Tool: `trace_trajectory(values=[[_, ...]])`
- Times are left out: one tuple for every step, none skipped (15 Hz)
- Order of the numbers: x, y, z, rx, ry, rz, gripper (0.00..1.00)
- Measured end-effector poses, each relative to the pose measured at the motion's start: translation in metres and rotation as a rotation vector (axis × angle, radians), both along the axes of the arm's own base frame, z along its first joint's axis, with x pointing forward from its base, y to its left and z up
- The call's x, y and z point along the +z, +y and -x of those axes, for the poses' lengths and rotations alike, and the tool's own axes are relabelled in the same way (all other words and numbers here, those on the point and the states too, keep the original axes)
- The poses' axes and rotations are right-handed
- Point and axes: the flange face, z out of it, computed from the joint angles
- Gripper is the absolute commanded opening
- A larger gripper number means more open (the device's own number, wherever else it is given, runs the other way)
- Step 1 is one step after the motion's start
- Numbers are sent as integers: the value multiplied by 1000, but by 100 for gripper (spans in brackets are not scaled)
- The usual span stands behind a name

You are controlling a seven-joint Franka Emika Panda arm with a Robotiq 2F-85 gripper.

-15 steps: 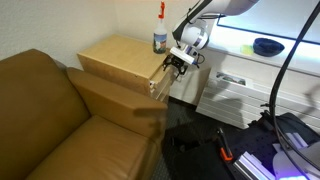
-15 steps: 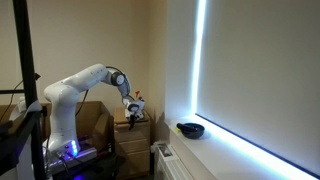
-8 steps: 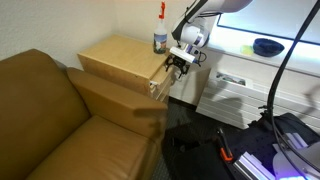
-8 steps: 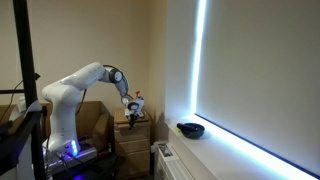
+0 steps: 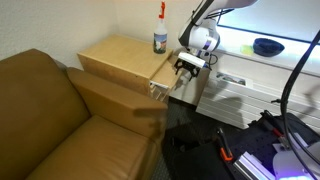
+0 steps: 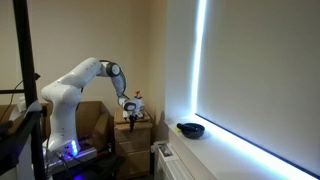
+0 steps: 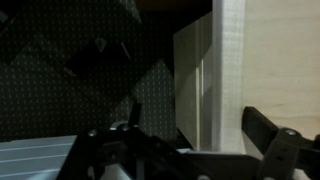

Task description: Open the top drawer of the cabinet.

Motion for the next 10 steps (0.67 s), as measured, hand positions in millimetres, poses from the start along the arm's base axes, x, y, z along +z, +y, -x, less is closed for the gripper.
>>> trace_trajectory(values=[[2, -6, 9, -4, -2, 19, 100], [2, -13, 18, -8, -1, 39, 100], [4, -20, 27, -11, 1, 59, 100], [5, -27, 37, -14, 4, 79, 100], [6, -35, 47, -18, 9, 99, 100], [7, -44, 56, -21, 17, 119, 100], [8, -53, 66, -24, 26, 139, 100], [9, -63, 76, -27, 39, 158, 100], [10, -74, 86, -30, 53, 176, 100], [11, -85, 95, -34, 68, 193, 100]])
